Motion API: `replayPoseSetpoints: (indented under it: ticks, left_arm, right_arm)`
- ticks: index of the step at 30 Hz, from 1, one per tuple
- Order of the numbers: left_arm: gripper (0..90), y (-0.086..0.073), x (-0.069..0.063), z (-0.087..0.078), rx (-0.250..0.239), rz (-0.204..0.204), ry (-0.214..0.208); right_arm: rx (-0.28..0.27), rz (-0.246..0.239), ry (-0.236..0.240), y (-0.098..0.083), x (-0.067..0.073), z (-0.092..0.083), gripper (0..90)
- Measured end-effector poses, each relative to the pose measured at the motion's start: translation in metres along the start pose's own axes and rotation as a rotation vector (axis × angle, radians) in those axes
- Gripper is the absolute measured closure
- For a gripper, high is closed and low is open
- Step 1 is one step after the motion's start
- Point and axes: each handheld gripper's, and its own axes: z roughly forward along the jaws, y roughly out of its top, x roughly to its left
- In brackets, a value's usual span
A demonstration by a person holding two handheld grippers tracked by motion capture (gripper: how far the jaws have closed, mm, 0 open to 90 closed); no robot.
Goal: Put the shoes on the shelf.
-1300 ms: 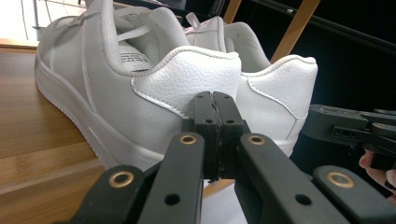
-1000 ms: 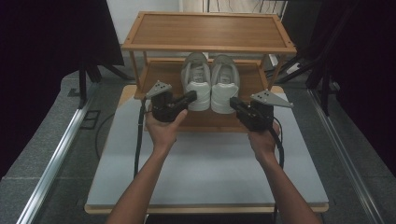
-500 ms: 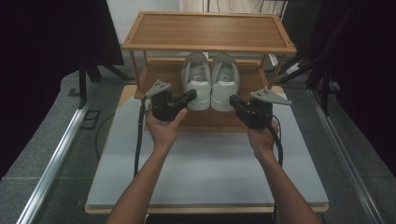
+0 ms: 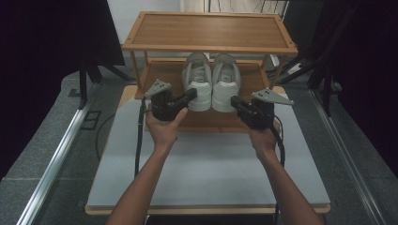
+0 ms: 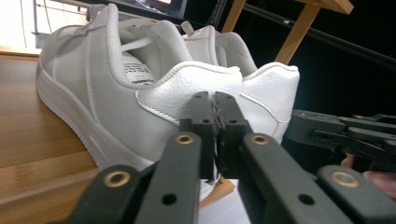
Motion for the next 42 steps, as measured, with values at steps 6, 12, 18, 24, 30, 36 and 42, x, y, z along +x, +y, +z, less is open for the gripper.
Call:
replayPoseSetpoints:
  ticks: [6,12,18,24,30,36,42]
  left_arm:
    - [69.8,0.003,0.0,-0.009,-0.004,0.0,-0.015]
    - [62.2,-0.002,-0.002,-0.021,-0.002,-0.01,-0.049]
    - [57.7,-0.009,-0.001,-0.033,0.004,-0.01,-0.054]
    - [55.2,-0.021,0.004,-0.05,0.003,-0.014,-0.049]
    - [53.4,-0.043,0.009,-0.065,0.014,-0.019,-0.048]
    - [52.3,-0.074,0.016,-0.078,0.053,-0.031,-0.04]
    - [51.2,-0.099,0.024,-0.088,0.107,-0.022,-0.019]
  right_arm:
    - [-0.039,0.011,0.032,0.003,-0.004,-0.01,79.1]
    - [-0.049,0.023,0.059,-0.001,-0.011,-0.018,74.1]
    - [-0.057,0.02,0.082,-0.011,-0.014,-0.029,71.1]
    - [-0.078,0.001,0.086,-0.023,-0.015,-0.049,69.1]
    - [-0.077,-0.019,0.094,-0.044,-0.017,-0.068,65.8]
    - [-0.06,-0.008,0.1,-0.072,-0.024,-0.079,62.3]
    - [-0.033,0.021,0.086,-0.1,-0.036,-0.083,60.6]
